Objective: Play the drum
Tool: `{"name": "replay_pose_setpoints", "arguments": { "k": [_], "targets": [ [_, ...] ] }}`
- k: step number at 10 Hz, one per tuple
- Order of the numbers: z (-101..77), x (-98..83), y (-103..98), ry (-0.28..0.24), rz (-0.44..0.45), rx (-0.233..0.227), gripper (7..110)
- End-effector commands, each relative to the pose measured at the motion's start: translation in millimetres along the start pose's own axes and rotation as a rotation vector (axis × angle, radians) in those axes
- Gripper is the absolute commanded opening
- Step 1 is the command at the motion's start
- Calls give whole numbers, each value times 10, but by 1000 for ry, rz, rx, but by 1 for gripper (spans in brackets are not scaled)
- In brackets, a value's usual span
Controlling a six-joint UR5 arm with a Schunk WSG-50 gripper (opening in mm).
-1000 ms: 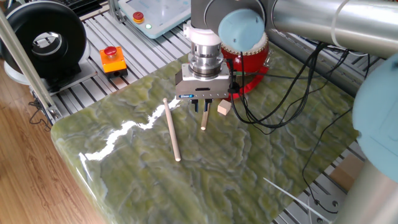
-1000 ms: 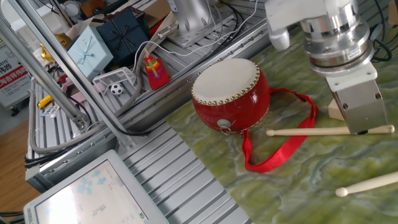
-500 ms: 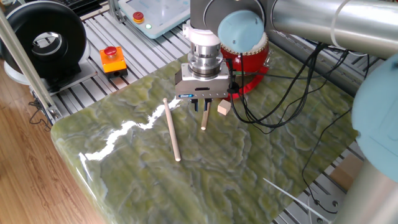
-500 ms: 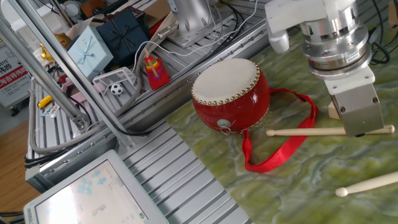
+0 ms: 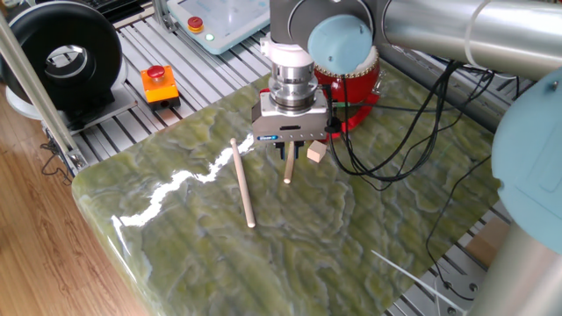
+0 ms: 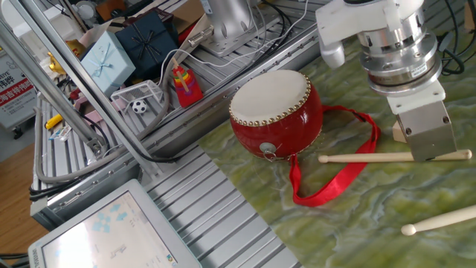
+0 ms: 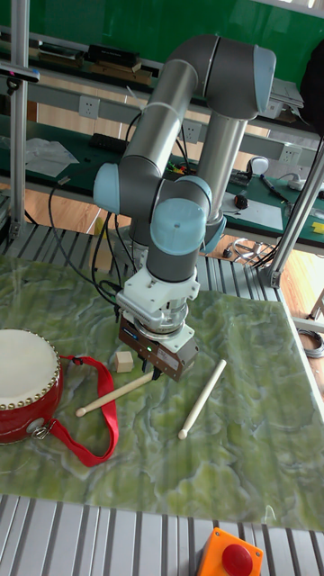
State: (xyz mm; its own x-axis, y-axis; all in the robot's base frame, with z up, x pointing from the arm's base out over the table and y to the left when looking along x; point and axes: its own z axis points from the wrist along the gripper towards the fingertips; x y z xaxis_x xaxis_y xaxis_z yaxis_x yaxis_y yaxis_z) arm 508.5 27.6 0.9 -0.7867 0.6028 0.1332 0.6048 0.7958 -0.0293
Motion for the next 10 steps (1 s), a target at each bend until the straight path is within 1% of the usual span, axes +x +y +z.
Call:
{"name": "replay_pose_setpoints", "arguments": {
  "k": [1, 3, 4, 5, 6, 10],
  "targets": [
    [23, -33, 59, 4, 22, -25, 22],
    [41, -72, 118, -5, 40, -46, 22],
    [26, -66, 195, -1, 41, -80, 22],
    [27, -93, 121, -8, 43, -55, 22],
    [28, -101, 94, -11, 42, -46, 22],
    [23, -87, 81, -9, 14, -34, 22]
  ]
}}
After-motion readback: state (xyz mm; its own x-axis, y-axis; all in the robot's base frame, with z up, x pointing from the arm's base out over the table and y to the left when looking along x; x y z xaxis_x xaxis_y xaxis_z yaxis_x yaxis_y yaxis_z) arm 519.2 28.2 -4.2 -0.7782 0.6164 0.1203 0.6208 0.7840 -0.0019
